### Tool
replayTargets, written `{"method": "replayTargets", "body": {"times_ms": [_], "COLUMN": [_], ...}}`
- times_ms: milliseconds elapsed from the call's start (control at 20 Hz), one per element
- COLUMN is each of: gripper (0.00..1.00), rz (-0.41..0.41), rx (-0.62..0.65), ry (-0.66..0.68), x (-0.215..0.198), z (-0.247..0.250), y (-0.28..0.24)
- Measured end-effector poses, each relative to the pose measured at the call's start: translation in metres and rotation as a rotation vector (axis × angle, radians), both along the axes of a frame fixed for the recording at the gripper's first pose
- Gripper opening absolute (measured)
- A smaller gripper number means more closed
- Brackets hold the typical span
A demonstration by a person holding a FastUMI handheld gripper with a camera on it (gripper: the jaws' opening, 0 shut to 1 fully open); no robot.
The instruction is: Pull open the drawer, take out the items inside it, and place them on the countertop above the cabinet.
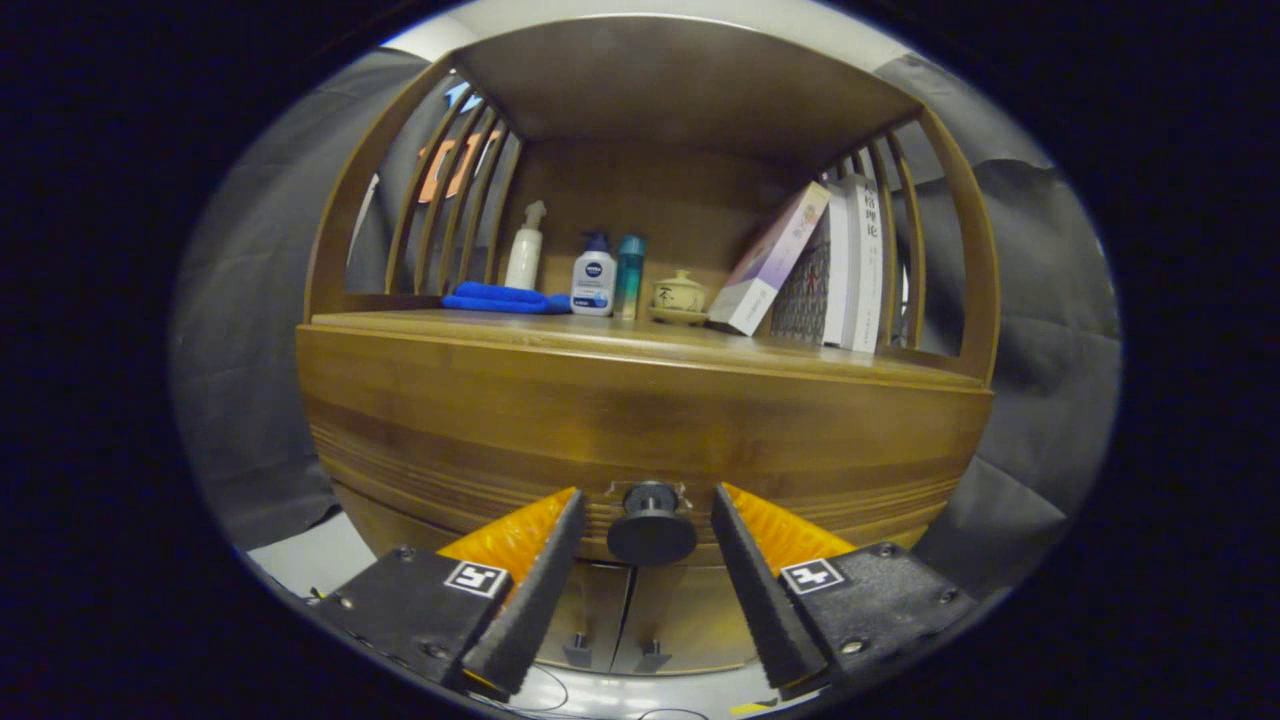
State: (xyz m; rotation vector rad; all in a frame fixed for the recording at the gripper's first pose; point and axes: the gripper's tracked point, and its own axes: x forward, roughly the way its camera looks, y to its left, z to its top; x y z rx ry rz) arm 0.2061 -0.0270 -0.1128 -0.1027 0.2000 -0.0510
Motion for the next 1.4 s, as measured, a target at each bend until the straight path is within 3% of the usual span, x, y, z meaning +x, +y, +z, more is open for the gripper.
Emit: {"method": "replayTargets", "body": {"times_ms": [150, 200, 350, 600, 1000, 1400], "gripper": [0.63, 0.53, 0.48, 0.42, 0.39, 0.39], "rz": [0.017, 0.02, -0.007, 0.019, 0.03, 0.043], "rx": [0.0, -0.017, 0.013, 0.052, 0.076, 0.074], "ry": [-0.006, -0.008, -0.026, 0.015, 0.059, 0.079], "x": [0.006, 0.006, 0.007, 0.005, -0.004, -0.068], "z": [-0.002, -0.003, -0.005, -0.004, -0.004, -0.005], "y": [0.001, 0.002, 0.0, 0.0, 0.001, -0.001]}}
